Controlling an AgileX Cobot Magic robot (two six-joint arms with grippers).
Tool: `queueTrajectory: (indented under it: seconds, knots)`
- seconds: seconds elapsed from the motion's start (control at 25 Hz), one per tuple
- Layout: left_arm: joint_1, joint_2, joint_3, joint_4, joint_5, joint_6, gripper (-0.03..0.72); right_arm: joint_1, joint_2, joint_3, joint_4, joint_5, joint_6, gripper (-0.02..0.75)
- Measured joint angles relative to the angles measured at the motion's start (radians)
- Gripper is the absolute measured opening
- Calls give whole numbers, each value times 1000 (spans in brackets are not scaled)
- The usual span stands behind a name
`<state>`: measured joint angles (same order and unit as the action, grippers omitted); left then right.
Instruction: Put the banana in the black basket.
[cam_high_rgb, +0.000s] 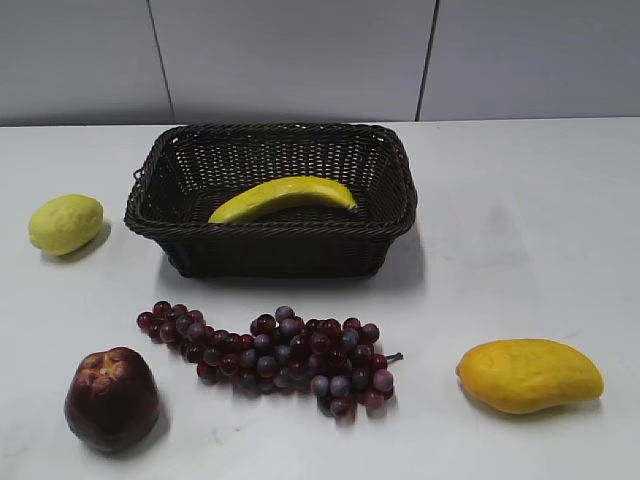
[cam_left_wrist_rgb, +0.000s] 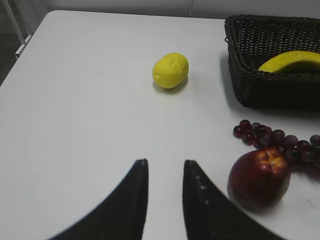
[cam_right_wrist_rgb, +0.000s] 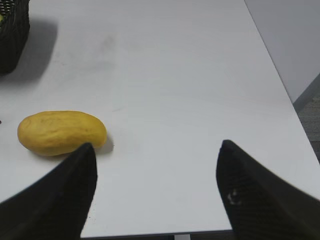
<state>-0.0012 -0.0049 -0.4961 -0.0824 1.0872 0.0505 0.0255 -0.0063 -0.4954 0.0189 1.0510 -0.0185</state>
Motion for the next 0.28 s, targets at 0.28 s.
queueTrajectory:
  seconds: [0.28]
  knots:
    - [0,0,0,0,0,0,233,0,0,0,0,0,2,592]
